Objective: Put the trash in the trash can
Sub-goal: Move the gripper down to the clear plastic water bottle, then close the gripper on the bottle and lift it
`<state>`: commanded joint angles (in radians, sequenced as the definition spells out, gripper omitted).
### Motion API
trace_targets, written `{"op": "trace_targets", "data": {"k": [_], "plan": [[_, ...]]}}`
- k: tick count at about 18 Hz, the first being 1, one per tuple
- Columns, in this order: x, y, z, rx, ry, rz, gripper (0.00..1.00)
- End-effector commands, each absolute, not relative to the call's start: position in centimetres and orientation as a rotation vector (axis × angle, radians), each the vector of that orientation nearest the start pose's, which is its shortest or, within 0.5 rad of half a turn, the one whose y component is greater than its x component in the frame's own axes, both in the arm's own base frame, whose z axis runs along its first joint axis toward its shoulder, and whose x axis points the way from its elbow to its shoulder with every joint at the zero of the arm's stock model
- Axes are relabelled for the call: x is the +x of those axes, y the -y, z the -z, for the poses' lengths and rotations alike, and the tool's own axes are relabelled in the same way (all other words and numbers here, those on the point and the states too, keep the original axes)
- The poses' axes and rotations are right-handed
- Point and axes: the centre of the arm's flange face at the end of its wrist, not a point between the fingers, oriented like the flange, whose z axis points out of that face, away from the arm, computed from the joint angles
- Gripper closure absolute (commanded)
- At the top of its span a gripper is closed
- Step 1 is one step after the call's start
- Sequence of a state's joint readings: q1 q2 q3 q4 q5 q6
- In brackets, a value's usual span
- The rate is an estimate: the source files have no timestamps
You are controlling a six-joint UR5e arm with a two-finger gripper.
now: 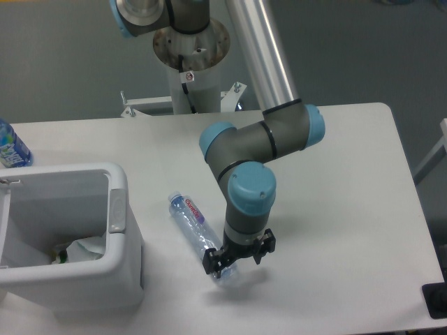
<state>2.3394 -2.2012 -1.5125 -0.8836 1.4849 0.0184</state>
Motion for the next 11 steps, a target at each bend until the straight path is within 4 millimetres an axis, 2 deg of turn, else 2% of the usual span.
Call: {"op": "trace_targets", "data": {"k": [8,10,11], "plan": [[-37.0,-59.8,-18.9,-2.837,1.095,0.029,0.0],[-37.0,-59.7,-18.9,-2.838,1.099,0.028,0.09],[-37.0,-59.7,-18.9,-2.836,1.103,0.028,0.17]]}}
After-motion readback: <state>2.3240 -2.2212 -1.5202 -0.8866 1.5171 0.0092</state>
